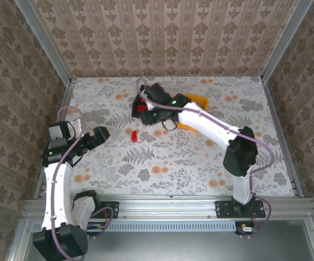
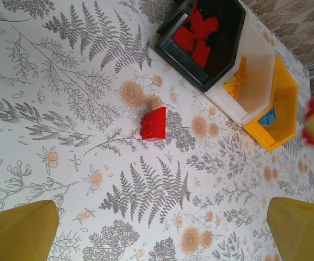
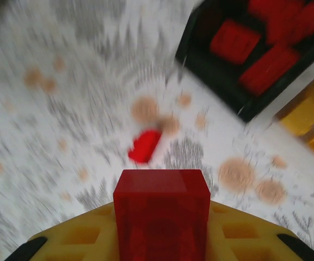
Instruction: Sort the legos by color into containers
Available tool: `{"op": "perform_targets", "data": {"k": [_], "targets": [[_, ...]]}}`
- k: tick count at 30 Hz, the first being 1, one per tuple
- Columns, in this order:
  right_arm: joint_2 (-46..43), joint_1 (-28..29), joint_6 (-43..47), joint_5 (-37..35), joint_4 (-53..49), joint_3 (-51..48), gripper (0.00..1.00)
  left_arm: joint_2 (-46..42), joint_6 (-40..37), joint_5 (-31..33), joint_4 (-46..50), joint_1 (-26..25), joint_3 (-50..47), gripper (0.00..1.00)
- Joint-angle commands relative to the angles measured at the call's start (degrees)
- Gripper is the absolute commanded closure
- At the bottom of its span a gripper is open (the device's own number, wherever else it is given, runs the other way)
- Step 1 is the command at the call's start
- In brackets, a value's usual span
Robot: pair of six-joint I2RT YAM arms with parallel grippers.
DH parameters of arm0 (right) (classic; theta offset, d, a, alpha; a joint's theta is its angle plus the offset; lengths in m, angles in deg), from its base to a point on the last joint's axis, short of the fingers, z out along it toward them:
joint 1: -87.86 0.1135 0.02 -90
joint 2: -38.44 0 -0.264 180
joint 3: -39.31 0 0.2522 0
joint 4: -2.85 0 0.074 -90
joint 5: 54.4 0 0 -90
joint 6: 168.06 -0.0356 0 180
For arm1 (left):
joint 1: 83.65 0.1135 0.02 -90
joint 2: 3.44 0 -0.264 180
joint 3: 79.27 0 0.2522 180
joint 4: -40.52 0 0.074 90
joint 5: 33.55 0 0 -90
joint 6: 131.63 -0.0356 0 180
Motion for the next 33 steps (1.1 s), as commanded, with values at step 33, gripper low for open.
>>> {"op": "perform_targets", "data": {"k": [33], "targets": [[22.42, -13.96, -23.25, 15.32, 5.59, 35.87, 0.38, 6.6, 2.6, 12.14, 1.33, -20.97, 2.88, 0.0]]}}
